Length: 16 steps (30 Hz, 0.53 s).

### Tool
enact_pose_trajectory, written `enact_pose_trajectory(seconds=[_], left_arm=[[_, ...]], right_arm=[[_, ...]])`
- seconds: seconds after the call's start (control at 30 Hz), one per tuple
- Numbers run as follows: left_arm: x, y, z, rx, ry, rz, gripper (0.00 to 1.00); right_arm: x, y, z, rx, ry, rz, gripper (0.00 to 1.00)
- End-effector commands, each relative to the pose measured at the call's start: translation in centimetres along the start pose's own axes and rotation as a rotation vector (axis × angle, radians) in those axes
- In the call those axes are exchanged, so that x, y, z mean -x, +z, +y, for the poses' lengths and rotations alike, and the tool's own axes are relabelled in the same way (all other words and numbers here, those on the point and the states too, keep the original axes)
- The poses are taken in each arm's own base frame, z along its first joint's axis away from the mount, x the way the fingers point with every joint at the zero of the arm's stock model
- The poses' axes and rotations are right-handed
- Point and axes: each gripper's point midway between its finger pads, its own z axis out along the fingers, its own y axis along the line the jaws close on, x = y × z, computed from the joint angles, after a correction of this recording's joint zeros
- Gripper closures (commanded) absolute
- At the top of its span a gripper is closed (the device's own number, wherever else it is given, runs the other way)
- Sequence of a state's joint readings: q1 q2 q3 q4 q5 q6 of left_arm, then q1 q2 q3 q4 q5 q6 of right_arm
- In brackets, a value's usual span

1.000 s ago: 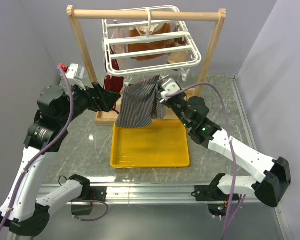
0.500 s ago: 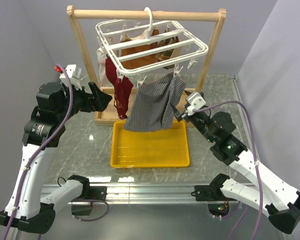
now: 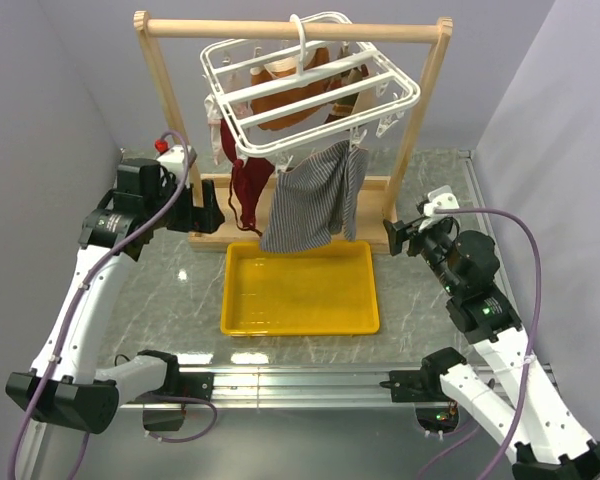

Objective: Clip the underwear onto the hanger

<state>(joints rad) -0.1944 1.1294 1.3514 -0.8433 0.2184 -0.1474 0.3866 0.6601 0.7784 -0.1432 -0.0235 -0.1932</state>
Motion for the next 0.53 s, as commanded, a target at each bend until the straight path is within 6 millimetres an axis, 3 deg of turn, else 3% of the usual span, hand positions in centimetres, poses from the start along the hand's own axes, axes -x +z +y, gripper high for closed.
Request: enact_pose_trajectory(seconds=[0.0, 0.1, 0.23, 0.4, 0.5], left_arm=[[0.5, 1.0, 1.6, 0.047, 0.034, -0.051, 0.01], [-1.1, 2.4, 1.9, 0.038, -0.001, -0.048, 0.01], [-2.2, 2.9, 2.5, 0.062, -0.027, -0.057, 0.01], [-3.0, 2.5, 2.7, 0.061, -0.039, -0.053, 0.01], [-2.5, 1.6, 2.1, 0.025, -0.025, -0.089, 0.00]], right_arm=[[-4.5, -0.6, -0.5, -0.015, 0.105, 0.166, 0.16], [-6.3, -0.5, -1.2, -0.032, 0.150, 0.240, 0.14], [-7.2, -0.7, -1.4, -0.035, 0.187, 0.254, 0.13], [-8.1, -1.1, -0.8, -0.014, 0.234, 0.254, 0.12], [-7.9, -1.4, -1.0, -0.020, 0.252, 0.236, 0.12]])
